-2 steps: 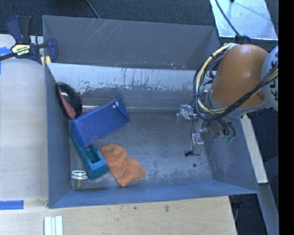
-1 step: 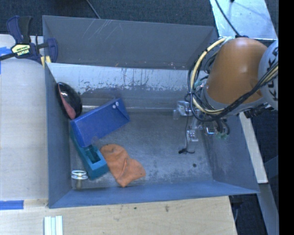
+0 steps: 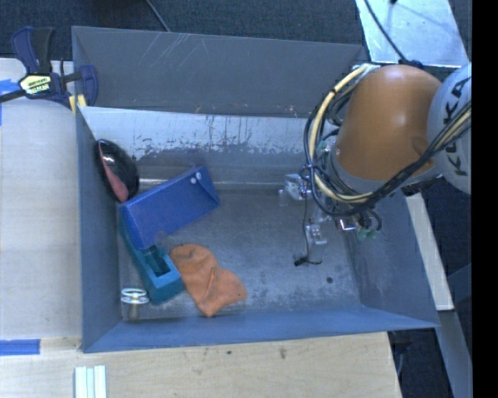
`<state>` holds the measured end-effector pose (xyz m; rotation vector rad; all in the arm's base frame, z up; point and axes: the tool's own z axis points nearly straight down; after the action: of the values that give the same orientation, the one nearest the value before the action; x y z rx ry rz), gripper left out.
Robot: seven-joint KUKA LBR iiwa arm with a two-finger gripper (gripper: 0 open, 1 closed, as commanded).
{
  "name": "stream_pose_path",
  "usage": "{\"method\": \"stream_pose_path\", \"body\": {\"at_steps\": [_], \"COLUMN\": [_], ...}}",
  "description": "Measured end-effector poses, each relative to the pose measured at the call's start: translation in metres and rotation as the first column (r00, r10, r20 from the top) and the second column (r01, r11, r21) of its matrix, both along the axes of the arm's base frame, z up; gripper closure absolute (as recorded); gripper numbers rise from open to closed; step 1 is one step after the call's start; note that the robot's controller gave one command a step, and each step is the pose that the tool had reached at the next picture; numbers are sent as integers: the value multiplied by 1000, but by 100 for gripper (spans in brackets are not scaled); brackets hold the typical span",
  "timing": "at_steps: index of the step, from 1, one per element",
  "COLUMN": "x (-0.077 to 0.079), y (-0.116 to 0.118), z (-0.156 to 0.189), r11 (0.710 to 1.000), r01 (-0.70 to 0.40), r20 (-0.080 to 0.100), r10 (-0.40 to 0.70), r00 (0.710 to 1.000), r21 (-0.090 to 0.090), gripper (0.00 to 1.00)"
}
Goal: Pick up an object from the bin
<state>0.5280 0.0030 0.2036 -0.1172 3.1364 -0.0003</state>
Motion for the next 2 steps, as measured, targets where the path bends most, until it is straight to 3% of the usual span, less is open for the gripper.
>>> {"method": "stream_pose_path", "body": {"at_steps": [1,2], "x": [5,5], "y": [18,31], "z": [7,14], "r11": [1000,988], "r01": [23,157], "r20": [2,2], "r10": [-23,-157], "r00": [1000,988], "r21": [0,1], "gripper": [0,0]}}
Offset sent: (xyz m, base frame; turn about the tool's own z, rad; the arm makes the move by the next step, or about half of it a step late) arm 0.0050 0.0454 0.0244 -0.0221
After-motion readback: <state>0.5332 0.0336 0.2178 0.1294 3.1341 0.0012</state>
